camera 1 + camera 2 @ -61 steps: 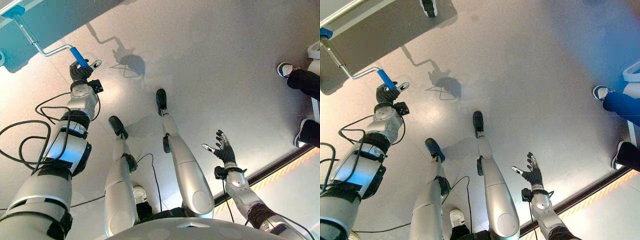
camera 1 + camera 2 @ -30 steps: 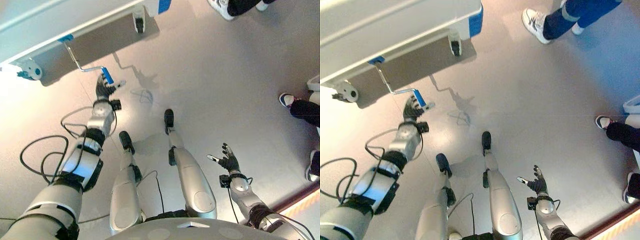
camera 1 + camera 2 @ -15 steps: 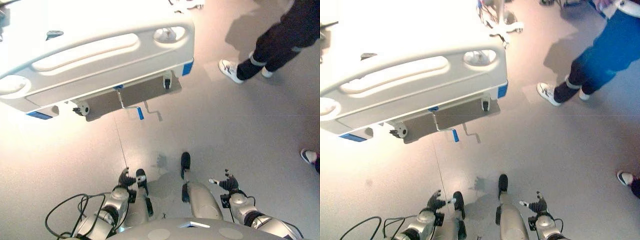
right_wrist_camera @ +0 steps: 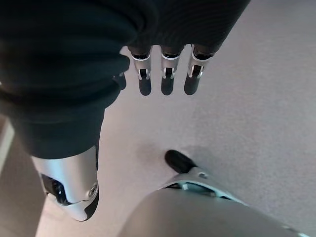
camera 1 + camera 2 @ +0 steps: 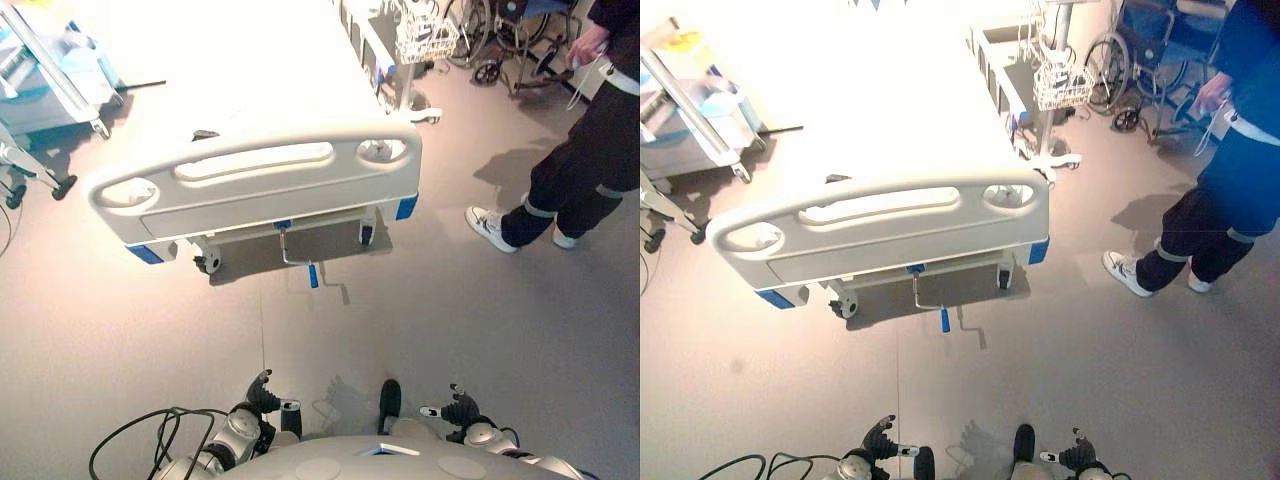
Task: Raise the hospital bed
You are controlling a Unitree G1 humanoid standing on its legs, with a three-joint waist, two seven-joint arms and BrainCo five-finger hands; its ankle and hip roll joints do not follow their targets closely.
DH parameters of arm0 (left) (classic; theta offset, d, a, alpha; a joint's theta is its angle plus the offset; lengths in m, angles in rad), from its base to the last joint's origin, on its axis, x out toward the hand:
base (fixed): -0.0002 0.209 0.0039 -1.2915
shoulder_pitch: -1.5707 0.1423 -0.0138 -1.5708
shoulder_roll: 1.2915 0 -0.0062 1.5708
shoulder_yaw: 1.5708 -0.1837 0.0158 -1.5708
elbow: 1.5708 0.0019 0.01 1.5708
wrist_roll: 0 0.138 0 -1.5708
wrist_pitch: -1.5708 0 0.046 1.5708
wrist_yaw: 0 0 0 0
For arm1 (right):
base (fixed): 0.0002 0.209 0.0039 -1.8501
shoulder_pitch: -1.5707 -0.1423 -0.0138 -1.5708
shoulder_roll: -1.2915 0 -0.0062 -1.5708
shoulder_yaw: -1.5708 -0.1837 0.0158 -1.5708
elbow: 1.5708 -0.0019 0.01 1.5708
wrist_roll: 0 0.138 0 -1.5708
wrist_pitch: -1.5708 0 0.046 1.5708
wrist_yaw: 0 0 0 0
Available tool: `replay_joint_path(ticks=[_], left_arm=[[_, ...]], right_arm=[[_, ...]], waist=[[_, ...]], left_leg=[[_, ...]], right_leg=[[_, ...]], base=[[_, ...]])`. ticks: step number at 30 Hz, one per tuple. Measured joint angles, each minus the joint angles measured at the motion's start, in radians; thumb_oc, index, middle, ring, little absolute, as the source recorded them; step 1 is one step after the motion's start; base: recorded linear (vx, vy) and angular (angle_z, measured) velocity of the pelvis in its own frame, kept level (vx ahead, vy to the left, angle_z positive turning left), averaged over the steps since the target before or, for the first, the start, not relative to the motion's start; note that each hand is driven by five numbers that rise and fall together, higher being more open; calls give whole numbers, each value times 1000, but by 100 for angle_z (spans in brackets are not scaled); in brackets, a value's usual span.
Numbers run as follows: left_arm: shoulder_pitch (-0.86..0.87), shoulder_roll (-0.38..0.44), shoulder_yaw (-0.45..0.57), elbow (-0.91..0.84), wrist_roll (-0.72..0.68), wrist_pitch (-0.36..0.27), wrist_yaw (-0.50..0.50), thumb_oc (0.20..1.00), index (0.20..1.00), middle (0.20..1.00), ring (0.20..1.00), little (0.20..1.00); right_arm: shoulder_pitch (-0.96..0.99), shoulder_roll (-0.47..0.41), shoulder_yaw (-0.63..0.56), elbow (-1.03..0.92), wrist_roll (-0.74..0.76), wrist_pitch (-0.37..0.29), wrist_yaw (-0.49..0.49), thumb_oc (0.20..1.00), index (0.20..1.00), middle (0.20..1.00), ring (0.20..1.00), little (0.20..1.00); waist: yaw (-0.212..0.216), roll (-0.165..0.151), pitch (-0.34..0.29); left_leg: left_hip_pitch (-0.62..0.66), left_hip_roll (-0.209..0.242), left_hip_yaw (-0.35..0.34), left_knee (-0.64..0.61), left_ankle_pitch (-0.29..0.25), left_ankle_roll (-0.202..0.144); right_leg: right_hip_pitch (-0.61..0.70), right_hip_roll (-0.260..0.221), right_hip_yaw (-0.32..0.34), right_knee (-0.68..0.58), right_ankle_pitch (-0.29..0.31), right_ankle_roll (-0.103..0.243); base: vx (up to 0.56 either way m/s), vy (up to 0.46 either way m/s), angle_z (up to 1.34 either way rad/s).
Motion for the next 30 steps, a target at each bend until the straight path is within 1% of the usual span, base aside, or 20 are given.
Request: replay_joint_path(ticks=[1,3,4,8,10,12,16,20,24,30], left_arm=[[3,4,7,0,1,0,-1,1000,1000,1000,1000,1000],[8,5,29,1,1,-1,-4,1000,1000,1000,1000,1000],[23,5,52,3,0,-1,-5,1000,1000,1000,1000,1000],[51,5,59,25,6,1,-27,1000,1000,1000,1000,1000],[54,7,68,32,11,1,-33,1000,1000,1000,1000,1000],[58,11,106,30,10,4,-38,1000,1000,1000,1000,1000],[63,17,105,30,11,8,-50,1000,1000,1000,1000,1000],[73,26,104,39,20,13,-63,1000,1000,1000,1000,1000],[73,28,83,35,30,13,-65,1000,1000,1000,1000,1000],[75,29,85,38,30,12,-75,1000,1000,1000,1000,1000]], right_arm=[[15,-1,-5,2,-12,7,4,1000,1000,1000,1000,1000],[35,-1,-23,3,-22,12,6,1000,1000,1000,1000,1000],[40,0,-23,7,-30,20,11,1000,1000,1000,1000,1000],[49,4,-23,8,-49,28,26,1000,1000,1000,1000,1000],[56,5,-24,7,-53,30,27,1000,1000,1000,1000,1000],[61,6,-35,7,-56,36,38,1000,1000,1000,1000,1000],[76,8,-35,6,-56,38,45,1000,1000,1000,1000,1000],[88,12,-58,7,-55,48,48,1000,1000,1000,1000,1000],[96,13,-63,8,-55,49,57,1000,1000,1000,1000,1000],[98,13,-70,11,-56,50,64,1000,1000,1000,1000,1000]], waist=[[11,-1,-24],[20,-4,-51],[17,-10,-68],[28,-14,-92],[41,-16,-94],[43,-18,-99],[42,-29,-114],[40,-31,-119],[40,-30,-120],[40,-30,-123]], left_leg=[[8,2,-4,0,-4,-1],[21,5,-13,0,-9,-3],[24,5,-15,0,-10,-4],[39,8,-16,0,-14,-5],[41,8,-15,0,-14,-5],[52,9,-15,0,-14,-5],[53,9,-15,0,-14,-5],[68,8,-12,0,-15,-4],[86,7,-10,0,-18,-6],[86,10,-12,0,-18,-6]], right_leg=[[11,2,-5,-1,-6,-1],[30,3,-14,-1,-12,2],[37,3,-21,-1,-16,1],[54,4,-24,-2,-21,1],[57,4,-24,-3,-21,1],[69,5,-25,-4,-23,1],[69,5,-24,-3,-23,1],[82,4,-23,-3,-24,2],[95,3,-20,-1,-25,3],[95,4,-20,-1,-25,3]], base=[[53,-14,11],[49,-19,14],[33,-23,14],[13,-10,5],[0,0,0],[0,0,0],[0,0,0],[3,2,-1],[2,5,-2],[2,0,-1]])
